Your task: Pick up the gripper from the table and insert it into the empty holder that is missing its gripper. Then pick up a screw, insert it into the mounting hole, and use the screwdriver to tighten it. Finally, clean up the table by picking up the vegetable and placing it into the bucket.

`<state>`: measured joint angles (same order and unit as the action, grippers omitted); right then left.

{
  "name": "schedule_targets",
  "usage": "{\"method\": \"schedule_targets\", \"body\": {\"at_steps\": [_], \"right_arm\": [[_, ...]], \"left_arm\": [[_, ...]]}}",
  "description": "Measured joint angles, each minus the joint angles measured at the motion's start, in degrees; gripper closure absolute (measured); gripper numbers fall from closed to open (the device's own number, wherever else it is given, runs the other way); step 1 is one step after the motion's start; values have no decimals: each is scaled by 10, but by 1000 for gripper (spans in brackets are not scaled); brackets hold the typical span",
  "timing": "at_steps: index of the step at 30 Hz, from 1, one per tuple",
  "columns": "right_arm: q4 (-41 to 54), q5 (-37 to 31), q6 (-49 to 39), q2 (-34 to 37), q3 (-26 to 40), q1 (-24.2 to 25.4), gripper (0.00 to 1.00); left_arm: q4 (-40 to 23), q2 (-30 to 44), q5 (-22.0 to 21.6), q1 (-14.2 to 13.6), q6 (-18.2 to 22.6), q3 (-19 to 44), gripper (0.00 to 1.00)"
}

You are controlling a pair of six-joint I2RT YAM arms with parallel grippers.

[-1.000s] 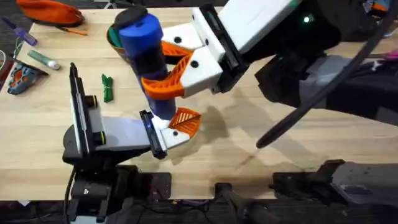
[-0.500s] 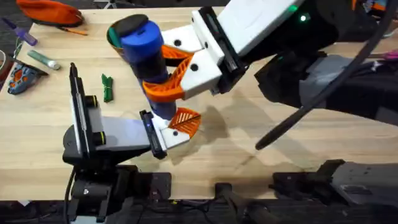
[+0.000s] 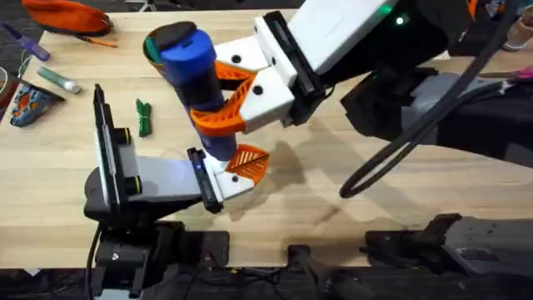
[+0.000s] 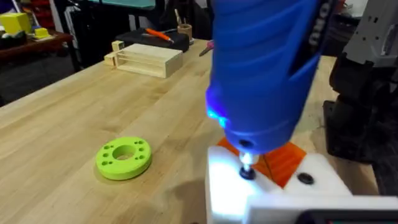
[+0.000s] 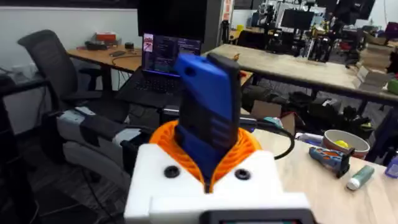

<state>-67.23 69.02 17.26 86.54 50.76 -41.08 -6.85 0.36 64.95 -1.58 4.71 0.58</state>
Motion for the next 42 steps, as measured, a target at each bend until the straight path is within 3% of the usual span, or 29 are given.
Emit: {"method": "schedule_targets", "body": {"at_steps": [11,20,42], "right_arm": [[-14,8,-9,0,1,0,978],[12,44,-3,0,43,1,978],[22,50,0,0,44,3,978]], "left_arm": [[0,0,0,0,0,0,992],[0,0,0,0,0,0,992],[0,0,0,0,0,0,992]]}}
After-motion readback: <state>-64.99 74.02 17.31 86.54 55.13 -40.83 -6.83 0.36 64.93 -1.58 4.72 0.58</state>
